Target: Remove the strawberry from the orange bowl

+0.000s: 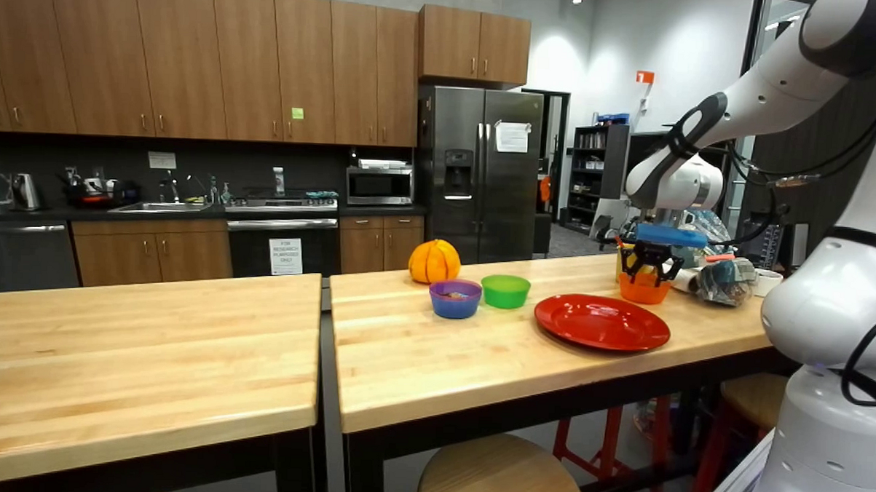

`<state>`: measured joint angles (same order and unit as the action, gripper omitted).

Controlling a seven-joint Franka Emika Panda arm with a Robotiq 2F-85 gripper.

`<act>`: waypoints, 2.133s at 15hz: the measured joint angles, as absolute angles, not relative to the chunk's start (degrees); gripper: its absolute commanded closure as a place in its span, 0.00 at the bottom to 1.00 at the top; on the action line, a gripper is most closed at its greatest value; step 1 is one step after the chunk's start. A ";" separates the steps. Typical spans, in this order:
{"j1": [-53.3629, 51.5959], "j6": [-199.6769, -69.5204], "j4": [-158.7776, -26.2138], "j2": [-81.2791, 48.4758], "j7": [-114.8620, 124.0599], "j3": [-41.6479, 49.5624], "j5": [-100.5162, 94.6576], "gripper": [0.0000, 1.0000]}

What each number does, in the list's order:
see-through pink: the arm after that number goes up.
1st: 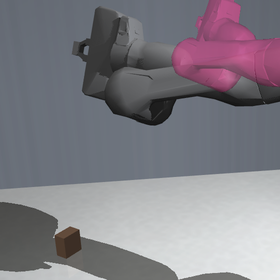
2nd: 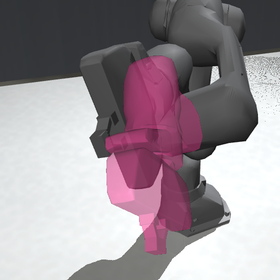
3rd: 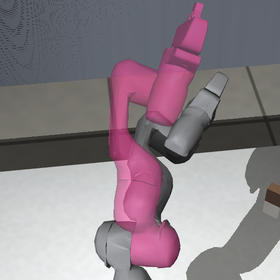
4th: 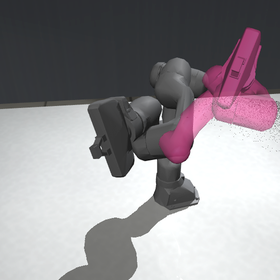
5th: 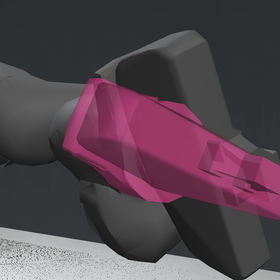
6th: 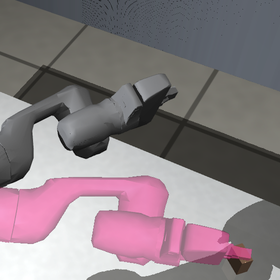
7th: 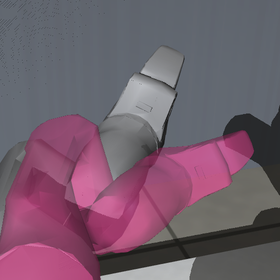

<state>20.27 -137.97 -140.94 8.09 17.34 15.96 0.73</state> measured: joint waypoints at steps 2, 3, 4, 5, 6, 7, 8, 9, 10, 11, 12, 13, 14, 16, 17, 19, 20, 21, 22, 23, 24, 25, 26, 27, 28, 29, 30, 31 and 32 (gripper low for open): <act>20.27 -137.82 -140.45 8.10 17.40 15.96 0.72 0.89; 20.27 -137.63 -140.12 8.12 17.40 15.96 0.72 0.98; 20.26 -137.40 -139.81 8.21 17.40 15.96 0.71 1.00; 20.25 -137.20 -139.51 8.45 17.40 15.94 0.59 1.00; 20.24 -137.08 -139.20 8.81 17.42 15.89 0.25 1.00; 20.24 -136.92 -138.93 9.33 17.48 15.79 -0.25 0.74; 20.24 -136.71 -138.68 9.96 17.66 15.63 -1.04 0.73; 20.24 -136.30 -138.47 10.62 17.86 15.37 -1.77 0.68; 20.22 -135.59 -138.34 11.20 17.92 15.08 -2.19 0.63; 20.16 -134.76 -138.26 11.64 17.92 14.80 -2.22 0.56; 20.06 -133.99 -138.24 11.86 17.92 14.54 -2.22 0.50; 19.99 -133.28 -138.26 11.89 17.92 14.27 -2.22 0.42; 19.86 -132.58 -138.32 11.86 17.91 14.05 -2.22 0.36; 19.52 -131.58 -138.72 11.78 17.91 13.76 -2.22 0.22; 19.29 -131.24 -139.01 11.73 17.91 13.72 -2.20 0.16; 19.00 -130.88 -139.65 11.57 17.92 13.70 -2.17 0.02; 19.01 -130.79 -139.97 11.51 17.92 13.72 -2.17 0.01; 19.04 -130.78 -140.27 11.49 17.92 13.79 -2.16 0.00; 19.10 -130.74 -140.50 11.49 17.92 13.89 -2.13 0.00; 19.13 -130.71 -140.69 11.50 17.92 14.08 -1.94 0.00; 19.14 -130.71 -140.87 11.49 17.91 14.31 -1.54 0.00; 19.14 -130.72 -141.00 11.50 17.82 14.60 -0.66 0.00; 19.14 -130.74 -141.06 11.50 17.71 14.90 0.38 0.00; 19.14 -130.81 -141.12 11.50 17.50 15.24 1.49 0.00; 19.15 -130.89 -141.13 11.50 17.34 15.57 2.52 0.00; 19.15 -131.03 -141.13 11.50 17.20 15.93 3.43 0.00; 19.16 -131.28 -141.13 11.51 17.03 16.32 4.43 0.00; 19.16 -131.51 -141.13 11.52 16.66 16.72 5.60 0.00; 19.17 -131.73 -141.13 11.52 16.14 17.09 6.87 0.00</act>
<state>19.17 -131.73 -141.13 11.52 16.14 17.09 6.87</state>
